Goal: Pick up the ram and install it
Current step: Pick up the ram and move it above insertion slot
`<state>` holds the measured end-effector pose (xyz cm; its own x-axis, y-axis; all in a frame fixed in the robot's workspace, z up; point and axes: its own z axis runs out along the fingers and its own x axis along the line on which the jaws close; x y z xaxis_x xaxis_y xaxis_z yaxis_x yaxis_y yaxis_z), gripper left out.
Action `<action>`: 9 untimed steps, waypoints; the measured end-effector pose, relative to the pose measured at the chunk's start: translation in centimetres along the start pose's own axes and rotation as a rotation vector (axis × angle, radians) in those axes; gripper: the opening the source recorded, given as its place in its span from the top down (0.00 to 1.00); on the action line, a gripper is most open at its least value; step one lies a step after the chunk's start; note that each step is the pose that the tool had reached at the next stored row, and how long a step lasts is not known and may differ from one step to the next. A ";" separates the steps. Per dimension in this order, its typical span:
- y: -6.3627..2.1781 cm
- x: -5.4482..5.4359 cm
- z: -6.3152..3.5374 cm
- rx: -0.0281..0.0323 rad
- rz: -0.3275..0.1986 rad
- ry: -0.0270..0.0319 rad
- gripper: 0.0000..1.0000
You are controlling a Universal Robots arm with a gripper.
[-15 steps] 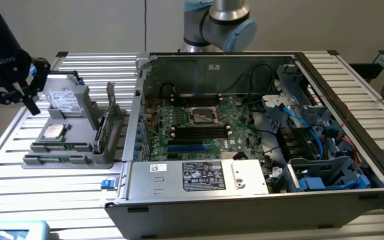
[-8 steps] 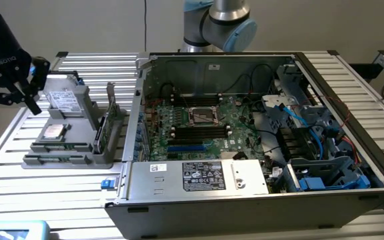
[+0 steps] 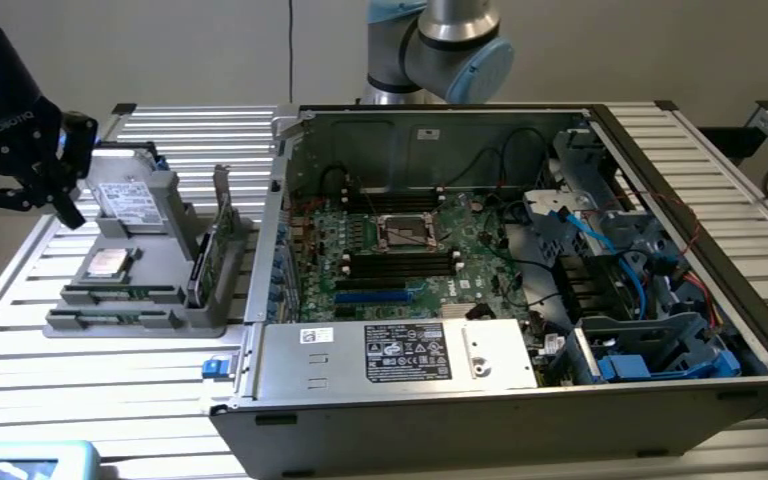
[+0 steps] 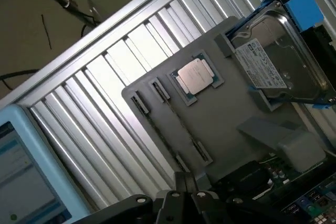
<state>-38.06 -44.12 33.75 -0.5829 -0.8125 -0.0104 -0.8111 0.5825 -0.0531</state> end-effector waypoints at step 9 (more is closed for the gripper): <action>0.00 0.0 0.06 -0.0017 -0.163 -0.0087 0.89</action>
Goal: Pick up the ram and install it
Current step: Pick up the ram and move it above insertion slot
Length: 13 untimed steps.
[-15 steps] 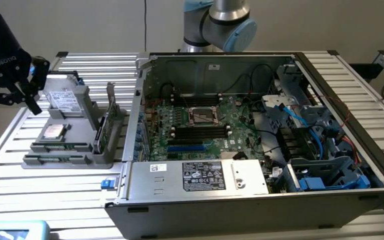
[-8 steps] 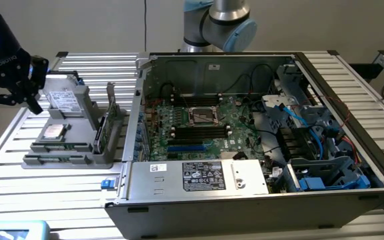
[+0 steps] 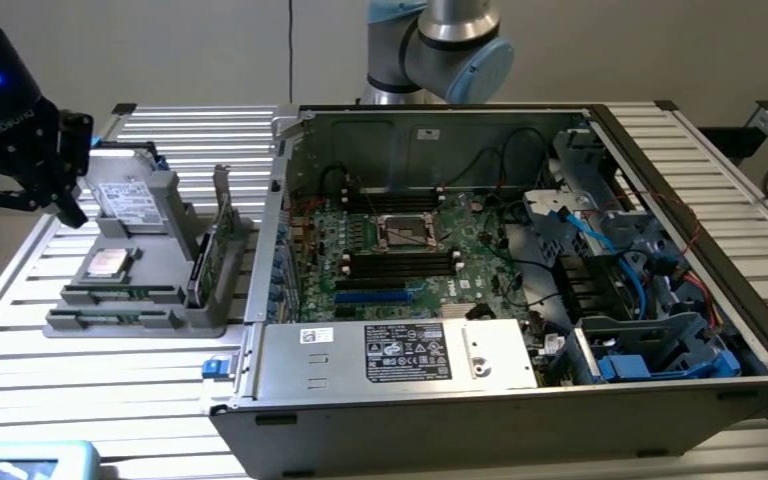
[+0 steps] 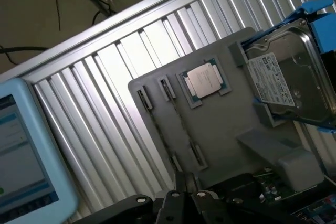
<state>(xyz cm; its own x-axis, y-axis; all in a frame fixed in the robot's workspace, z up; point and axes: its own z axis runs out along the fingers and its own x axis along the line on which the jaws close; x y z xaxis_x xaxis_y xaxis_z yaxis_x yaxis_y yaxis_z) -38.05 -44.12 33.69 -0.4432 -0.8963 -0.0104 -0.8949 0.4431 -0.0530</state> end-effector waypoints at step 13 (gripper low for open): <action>0.00 0.0 0.05 -0.0094 -0.229 -0.0095 0.89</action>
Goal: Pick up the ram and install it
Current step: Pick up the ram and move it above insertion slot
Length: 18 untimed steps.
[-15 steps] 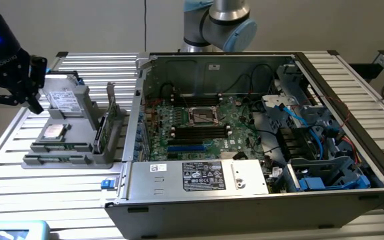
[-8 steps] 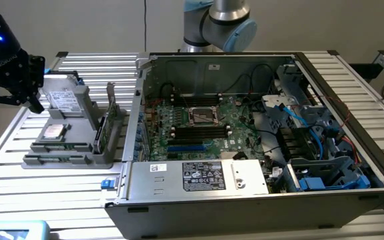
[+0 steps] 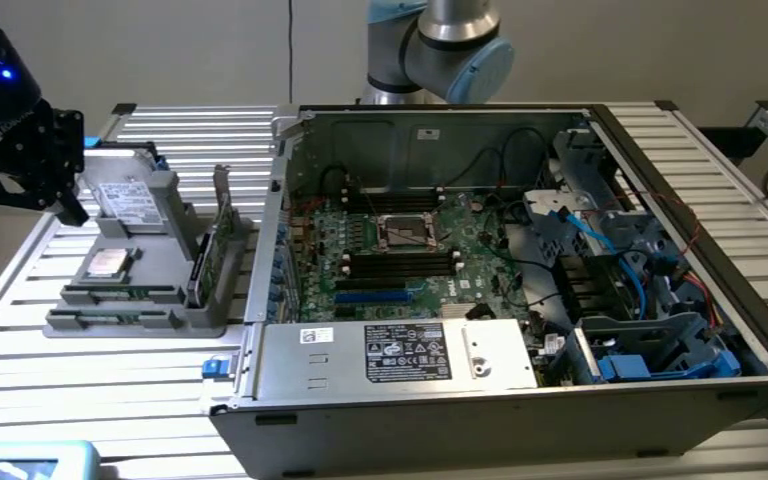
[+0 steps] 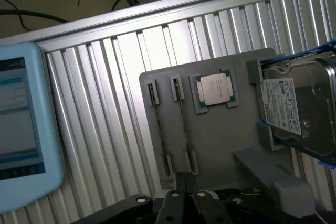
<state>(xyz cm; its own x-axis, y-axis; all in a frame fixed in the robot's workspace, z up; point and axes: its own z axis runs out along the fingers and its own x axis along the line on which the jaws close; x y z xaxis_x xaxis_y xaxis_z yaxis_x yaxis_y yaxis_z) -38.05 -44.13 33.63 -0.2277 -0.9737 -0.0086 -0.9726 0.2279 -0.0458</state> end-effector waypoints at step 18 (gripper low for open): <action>0.01 0.0 0.16 -0.0354 -0.081 0.0044 0.70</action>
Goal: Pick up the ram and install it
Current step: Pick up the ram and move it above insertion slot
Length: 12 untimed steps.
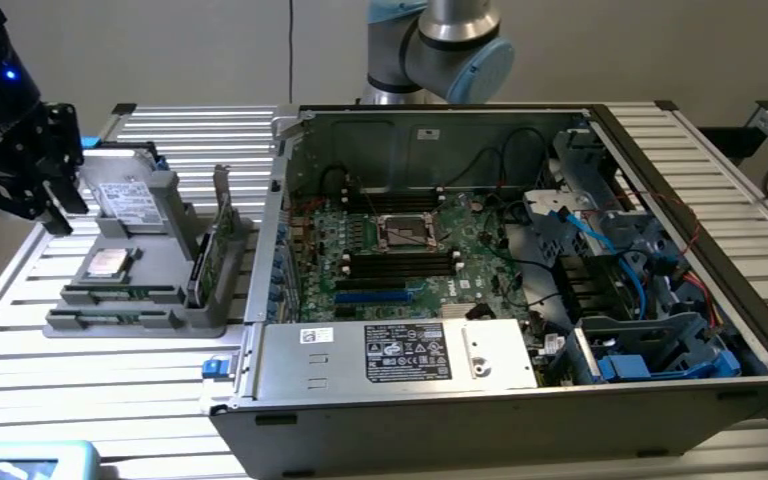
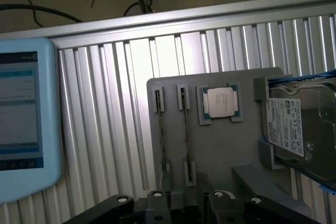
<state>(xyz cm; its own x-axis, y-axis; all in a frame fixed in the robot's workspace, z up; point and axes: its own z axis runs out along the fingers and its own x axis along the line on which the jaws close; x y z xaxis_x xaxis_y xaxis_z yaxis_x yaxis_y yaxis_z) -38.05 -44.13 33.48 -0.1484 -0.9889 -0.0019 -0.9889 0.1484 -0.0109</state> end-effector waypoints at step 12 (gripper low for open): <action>-0.04 0.5 1.90 -0.0282 -0.045 0.0050 0.64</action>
<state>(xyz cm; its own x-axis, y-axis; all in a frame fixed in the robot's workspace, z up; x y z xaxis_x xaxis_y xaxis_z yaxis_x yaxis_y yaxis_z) -38.06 -44.62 31.57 -0.1036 -0.9946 0.0029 -0.9945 0.1036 0.0173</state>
